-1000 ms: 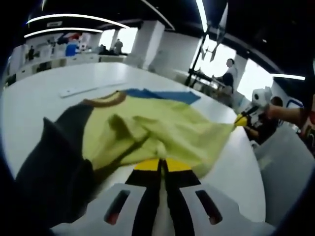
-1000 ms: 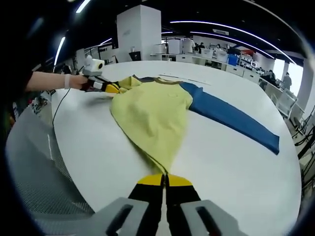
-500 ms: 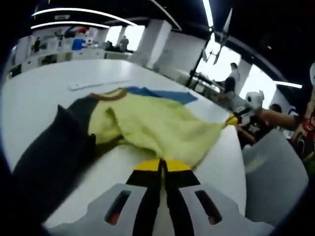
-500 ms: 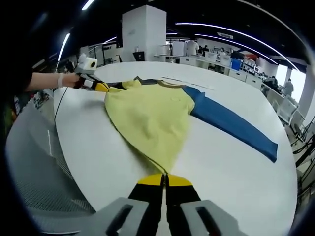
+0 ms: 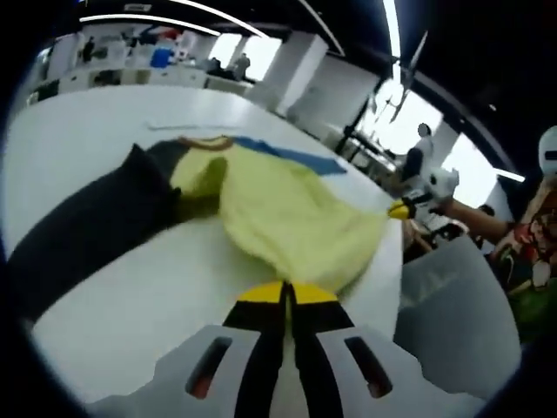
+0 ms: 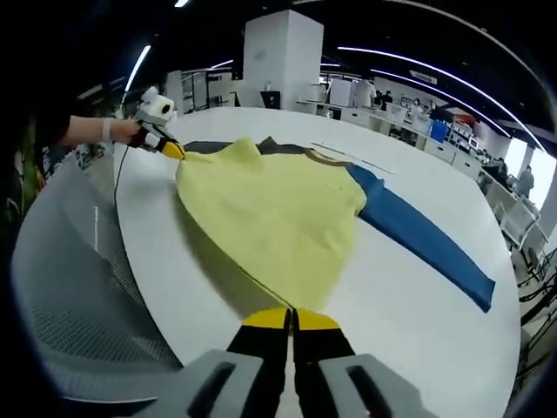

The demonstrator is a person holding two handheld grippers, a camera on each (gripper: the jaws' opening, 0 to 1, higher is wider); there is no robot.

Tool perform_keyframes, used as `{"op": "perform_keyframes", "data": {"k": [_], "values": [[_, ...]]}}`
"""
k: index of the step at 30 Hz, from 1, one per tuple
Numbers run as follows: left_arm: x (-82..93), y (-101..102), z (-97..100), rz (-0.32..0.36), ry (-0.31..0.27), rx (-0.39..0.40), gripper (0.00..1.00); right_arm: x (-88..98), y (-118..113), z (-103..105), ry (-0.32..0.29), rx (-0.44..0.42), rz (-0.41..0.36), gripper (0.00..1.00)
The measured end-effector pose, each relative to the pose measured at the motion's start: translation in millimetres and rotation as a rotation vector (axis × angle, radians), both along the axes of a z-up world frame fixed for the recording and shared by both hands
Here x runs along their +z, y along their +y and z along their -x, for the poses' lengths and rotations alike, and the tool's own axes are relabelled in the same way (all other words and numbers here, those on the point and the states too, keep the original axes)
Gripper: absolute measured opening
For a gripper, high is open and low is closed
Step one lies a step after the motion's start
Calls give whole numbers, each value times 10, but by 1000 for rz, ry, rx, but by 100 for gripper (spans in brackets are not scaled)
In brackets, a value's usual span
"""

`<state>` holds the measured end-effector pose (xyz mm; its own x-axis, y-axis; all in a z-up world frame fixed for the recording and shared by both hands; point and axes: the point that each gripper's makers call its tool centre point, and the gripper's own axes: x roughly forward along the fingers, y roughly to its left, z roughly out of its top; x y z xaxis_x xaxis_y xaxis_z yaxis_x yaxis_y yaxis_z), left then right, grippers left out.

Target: Fold the garment on the visible template until the final outline fits inside the template.

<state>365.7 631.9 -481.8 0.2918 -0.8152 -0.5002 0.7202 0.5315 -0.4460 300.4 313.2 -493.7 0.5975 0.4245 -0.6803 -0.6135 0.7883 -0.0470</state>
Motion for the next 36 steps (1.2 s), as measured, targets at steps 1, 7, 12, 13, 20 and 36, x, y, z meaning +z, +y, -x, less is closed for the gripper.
{"op": "perform_keyframes", "data": {"k": [1, 7, 12, 13, 20, 36], "values": [[-4, -16, 103, -7, 8, -5, 0, -2, 8, 10, 1, 8, 1, 0], [-93, -42, 472, -34, 83, 8, 0, -33, 123, 127, 25, 84, 7, 0], [-226, 134, 538, -45, 152, 18, 0, -100, 197, 208, 52, 129, 32, 0], [-239, 154, 512, -46, 156, 15, 0, -107, 204, 219, 55, 134, 32, 0], [-316, 153, 622, -58, 222, 13, 0, -162, 201, 281, 78, 159, 54, 0], [-465, 256, 579, -78, 287, 41, 0, -321, 160, 313, 107, 170, 82, 0]]}}
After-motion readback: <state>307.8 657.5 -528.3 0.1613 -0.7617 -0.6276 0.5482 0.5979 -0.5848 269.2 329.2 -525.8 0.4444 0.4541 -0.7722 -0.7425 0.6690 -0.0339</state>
